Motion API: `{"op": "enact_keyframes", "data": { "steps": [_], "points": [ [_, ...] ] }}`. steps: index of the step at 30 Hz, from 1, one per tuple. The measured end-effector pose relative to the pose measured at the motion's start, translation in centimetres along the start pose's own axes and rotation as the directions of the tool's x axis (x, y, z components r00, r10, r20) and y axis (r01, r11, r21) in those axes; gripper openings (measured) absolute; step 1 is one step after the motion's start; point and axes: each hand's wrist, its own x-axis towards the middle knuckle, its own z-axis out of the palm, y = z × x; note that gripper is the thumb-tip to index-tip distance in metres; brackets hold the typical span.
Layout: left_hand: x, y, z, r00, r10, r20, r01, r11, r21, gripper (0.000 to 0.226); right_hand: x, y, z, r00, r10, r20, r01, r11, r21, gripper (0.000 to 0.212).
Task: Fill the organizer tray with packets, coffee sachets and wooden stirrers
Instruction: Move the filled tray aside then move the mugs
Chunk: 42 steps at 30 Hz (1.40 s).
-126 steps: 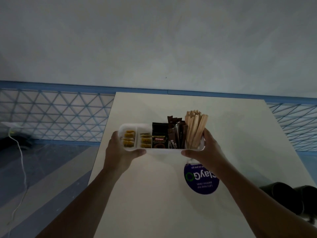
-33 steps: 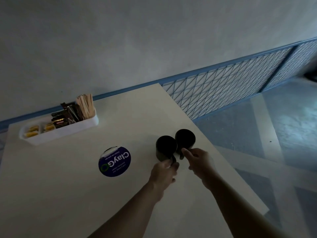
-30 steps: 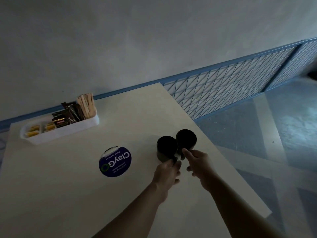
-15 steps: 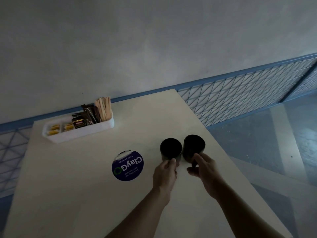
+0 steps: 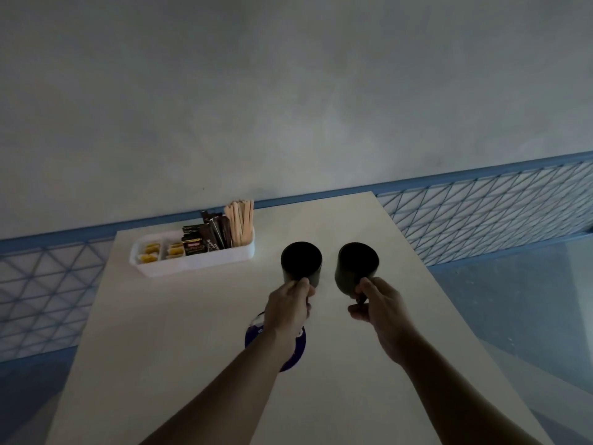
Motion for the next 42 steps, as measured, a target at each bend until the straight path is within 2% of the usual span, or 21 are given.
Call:
{"op": "enact_keyframes", "data": {
  "steps": [8, 20, 36, 42],
  "points": [
    [5.4, 2.5, -1.7, 0.998, -0.023, -0.056, 0.021, 0.999, -0.026, 0.028, 6.0, -1.4, 3.2, 0.999, -0.014, 0.046, 0.017, 0.998, -0.059, 0.025],
    [12.8, 3.7, -1.4, 0.997, -0.064, -0.046, 0.061, 0.996, -0.072, 0.026, 13.9, -1.3, 6.1, 0.997, 0.003, 0.079, 0.008, 0.990, -0.139, 0.024],
    [15.5, 3.3, -0.2, 0.992, -0.090, -0.087, 0.088, 0.996, -0.030, 0.024, 17.8, -0.7, 7.4, 0.996, 0.048, 0.081, -0.036, 0.989, -0.141, 0.023],
    [15.7, 3.3, -0.1, 0.994, -0.080, -0.069, 0.079, 0.997, -0.010, 0.023, 17.7, -0.9, 7.3, 0.997, 0.040, 0.062, -0.026, 0.975, -0.219, 0.023]
  ]
}}
